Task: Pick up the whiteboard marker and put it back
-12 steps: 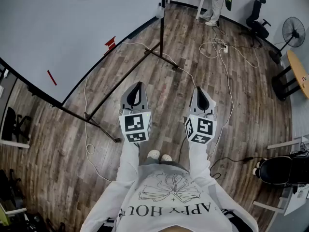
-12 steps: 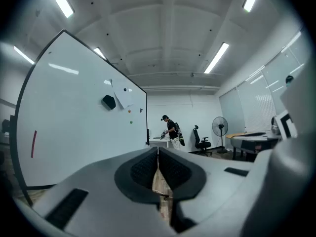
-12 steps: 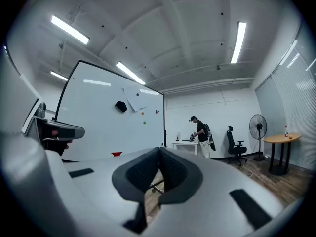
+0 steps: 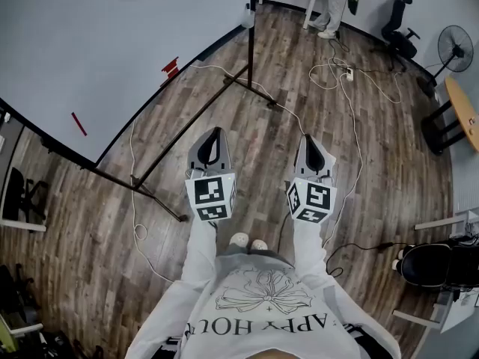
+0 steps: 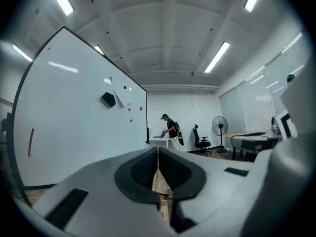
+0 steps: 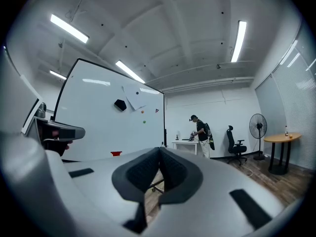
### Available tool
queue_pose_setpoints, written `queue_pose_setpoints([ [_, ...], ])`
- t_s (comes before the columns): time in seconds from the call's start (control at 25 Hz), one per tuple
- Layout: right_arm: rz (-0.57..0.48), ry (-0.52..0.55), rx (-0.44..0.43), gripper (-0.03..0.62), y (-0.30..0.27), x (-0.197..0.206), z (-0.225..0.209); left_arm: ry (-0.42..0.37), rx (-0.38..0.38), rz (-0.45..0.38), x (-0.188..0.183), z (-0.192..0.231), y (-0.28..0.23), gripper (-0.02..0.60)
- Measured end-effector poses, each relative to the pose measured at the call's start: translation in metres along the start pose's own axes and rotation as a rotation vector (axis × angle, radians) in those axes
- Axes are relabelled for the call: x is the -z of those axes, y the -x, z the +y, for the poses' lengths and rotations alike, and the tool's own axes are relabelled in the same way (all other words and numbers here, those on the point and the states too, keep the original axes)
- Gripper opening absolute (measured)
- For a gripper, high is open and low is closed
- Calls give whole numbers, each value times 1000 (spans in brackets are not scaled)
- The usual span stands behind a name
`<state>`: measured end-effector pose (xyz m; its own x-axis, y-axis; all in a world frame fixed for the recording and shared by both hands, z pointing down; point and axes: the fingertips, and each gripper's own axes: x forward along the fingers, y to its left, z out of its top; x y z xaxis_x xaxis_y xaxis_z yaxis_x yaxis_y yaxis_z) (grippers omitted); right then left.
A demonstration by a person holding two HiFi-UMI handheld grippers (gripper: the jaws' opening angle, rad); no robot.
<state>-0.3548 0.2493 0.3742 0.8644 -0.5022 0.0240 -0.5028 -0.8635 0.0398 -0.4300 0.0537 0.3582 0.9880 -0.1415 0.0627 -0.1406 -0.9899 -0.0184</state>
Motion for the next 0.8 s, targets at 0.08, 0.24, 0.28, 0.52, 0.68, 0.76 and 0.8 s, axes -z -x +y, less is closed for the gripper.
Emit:
queue_pose_setpoints([
  [0.08, 1, -7, 0, 3, -5, 2, 2, 1, -1, 2, 2, 4, -4, 9],
  [0.24, -2, -23, -4, 5, -17, 3, 10, 3, -1, 8, 6, 16, -12, 9],
  [0.28, -3, -23, -6, 3, -21, 3, 13, 3, 0, 8, 6, 19, -15, 9],
  [0.52, 1, -34, -9, 5, -42, 6, 27, -1, 9, 15, 11, 37, -30, 9],
  [0.68, 16, -48, -7, 5, -50, 15, 34, -2, 19, 26, 17, 43, -39, 8],
  [0.76, 29, -49, -7, 5, -57, 20, 36, -1, 23, 37, 21, 46, -46, 9],
  [0.8, 34, -51, -7, 5, -61, 22, 36, -1, 24, 42, 23, 47, -50, 9],
])
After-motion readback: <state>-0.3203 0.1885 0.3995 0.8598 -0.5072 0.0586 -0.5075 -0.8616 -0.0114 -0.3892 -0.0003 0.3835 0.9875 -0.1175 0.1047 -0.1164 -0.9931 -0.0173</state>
